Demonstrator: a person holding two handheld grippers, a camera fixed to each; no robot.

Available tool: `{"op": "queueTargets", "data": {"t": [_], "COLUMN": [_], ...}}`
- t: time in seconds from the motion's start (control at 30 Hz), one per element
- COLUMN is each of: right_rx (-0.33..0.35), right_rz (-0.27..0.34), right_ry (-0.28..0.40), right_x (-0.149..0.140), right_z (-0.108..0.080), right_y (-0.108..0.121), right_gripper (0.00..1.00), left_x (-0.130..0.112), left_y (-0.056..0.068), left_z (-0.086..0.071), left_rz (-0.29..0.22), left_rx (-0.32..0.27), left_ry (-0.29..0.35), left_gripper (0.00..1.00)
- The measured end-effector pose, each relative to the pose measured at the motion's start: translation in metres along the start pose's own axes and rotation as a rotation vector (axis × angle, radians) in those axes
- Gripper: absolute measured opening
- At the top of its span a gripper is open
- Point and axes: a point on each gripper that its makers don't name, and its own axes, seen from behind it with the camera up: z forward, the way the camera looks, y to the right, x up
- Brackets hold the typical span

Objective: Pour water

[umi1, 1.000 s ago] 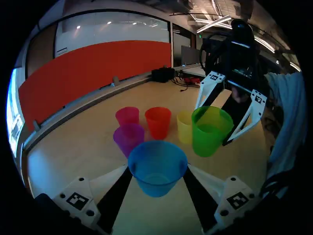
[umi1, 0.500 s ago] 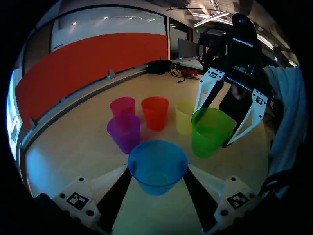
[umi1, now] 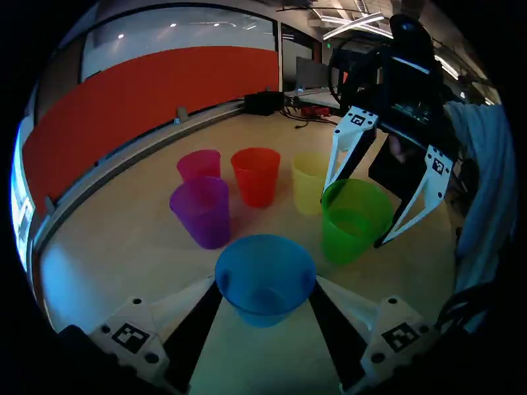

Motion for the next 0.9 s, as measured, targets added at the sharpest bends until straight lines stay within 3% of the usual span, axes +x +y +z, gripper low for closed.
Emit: {"op": "queueTargets", "data": {"t": [0.9], "right_rx": [-0.006], "right_rz": [0.009], "right_ry": [-0.008], "right_x": [-0.008], "right_z": [0.007], "right_y": [-0.002], "right_gripper": [0.90], "left_x": [-0.020], "left_y": [-0.003], "left_z": [-0.003], "left_rz": [-0.033], "left_rx": [0.007], "left_ry": [-0.048], "left_gripper": [0.93]}}
